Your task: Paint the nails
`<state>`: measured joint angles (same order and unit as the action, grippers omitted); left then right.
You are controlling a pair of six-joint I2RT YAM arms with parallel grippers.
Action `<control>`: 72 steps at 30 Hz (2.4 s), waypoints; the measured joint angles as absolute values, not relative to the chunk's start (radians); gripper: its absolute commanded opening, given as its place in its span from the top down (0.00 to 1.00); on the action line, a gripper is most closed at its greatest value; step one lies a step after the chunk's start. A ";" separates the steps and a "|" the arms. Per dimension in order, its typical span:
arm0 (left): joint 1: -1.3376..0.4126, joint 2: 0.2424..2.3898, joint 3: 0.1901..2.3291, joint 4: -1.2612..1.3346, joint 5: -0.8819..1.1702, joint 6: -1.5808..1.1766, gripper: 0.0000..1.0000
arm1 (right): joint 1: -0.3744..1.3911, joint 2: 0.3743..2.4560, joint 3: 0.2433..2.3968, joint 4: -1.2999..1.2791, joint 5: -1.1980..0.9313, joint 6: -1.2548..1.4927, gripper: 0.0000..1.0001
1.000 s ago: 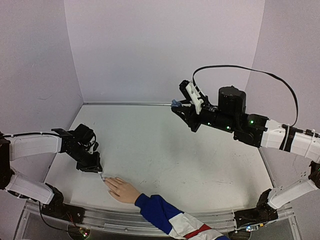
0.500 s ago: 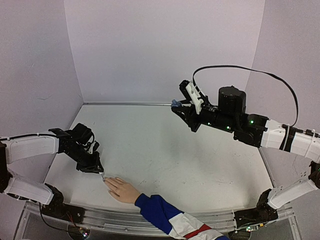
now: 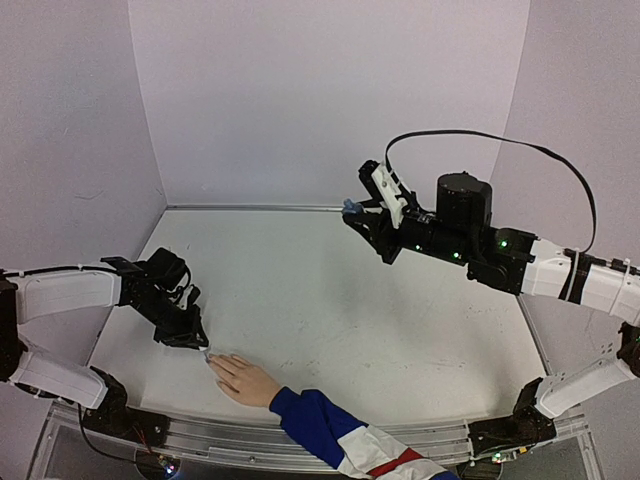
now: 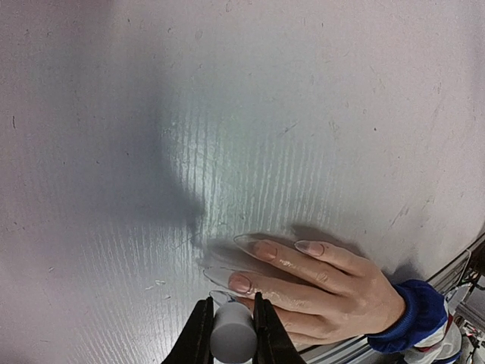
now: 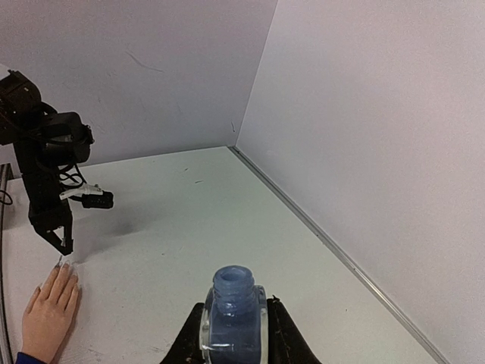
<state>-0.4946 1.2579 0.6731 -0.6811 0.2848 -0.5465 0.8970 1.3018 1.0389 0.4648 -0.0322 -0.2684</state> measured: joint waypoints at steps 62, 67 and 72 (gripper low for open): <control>-0.497 1.265 0.688 -0.680 0.289 -0.546 1.00 | 0.897 1.302 1.039 0.465 -0.033 -0.268 1.00; -0.498 1.290 0.688 -0.680 0.288 -0.545 1.00 | 0.897 1.302 1.039 0.464 -0.032 -0.268 1.00; -0.498 1.293 0.688 -0.680 0.284 -0.545 1.00 | 0.897 1.302 1.039 0.465 -0.033 -0.268 1.00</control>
<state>-0.4976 1.2934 0.6880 -0.6796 0.2836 -0.5453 0.8970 1.3018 1.0393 0.4648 -0.0326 -0.2684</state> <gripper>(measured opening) 0.156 0.223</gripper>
